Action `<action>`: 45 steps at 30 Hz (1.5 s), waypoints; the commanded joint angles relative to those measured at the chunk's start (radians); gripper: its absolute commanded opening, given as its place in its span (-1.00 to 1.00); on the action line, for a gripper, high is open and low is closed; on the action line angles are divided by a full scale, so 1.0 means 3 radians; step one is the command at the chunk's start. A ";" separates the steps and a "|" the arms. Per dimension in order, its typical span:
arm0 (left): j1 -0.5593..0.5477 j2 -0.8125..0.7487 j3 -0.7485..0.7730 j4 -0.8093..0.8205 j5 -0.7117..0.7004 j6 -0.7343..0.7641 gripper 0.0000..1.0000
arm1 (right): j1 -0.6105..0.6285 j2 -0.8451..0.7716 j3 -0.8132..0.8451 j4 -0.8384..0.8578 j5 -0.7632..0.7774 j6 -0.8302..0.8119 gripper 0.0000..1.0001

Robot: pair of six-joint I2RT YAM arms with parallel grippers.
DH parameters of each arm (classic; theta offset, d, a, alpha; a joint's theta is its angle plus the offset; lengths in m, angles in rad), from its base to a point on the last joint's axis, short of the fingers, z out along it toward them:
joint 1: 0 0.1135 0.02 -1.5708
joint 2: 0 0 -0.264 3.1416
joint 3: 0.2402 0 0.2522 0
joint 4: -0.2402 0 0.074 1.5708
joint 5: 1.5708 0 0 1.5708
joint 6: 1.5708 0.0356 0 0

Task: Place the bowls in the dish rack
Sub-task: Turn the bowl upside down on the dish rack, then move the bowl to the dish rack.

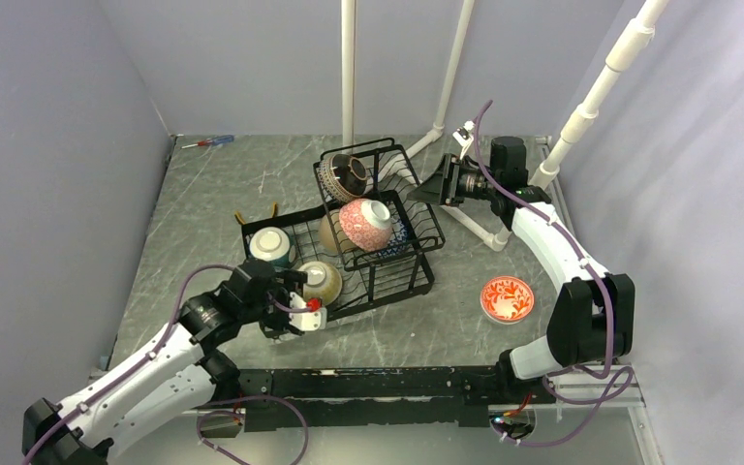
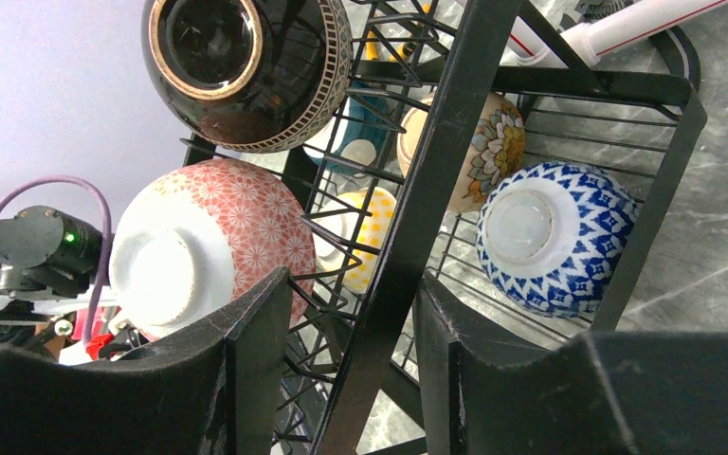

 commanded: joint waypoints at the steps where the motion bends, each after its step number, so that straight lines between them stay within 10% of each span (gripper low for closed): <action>1: -0.0012 0.0175 0.0094 -0.0095 -0.0056 -0.0643 0.53 | -0.0143 -0.0106 -0.0024 0.0040 0.0223 -0.0163 -0.84; 10: 0.0071 0.0546 -0.0081 0.0515 -0.0069 -0.0766 0.16 | -0.0148 -0.0436 -0.0099 0.0211 0.0251 -0.0141 0.25; 16: 0.0136 0.0989 0.0033 0.0961 0.0144 -0.0593 0.14 | -0.0147 -0.0747 -0.0124 0.0082 0.0600 -0.0258 0.62; 27: 0.0142 0.1911 0.0272 0.1908 0.0561 -0.0300 -0.01 | -0.0181 -0.1392 -0.0664 -0.0019 0.1765 -0.0175 0.98; 45: -0.0066 0.2683 0.0310 0.3162 0.0797 -0.0226 0.00 | -0.0248 -0.1756 -0.1311 -0.0366 0.2402 -0.0037 0.99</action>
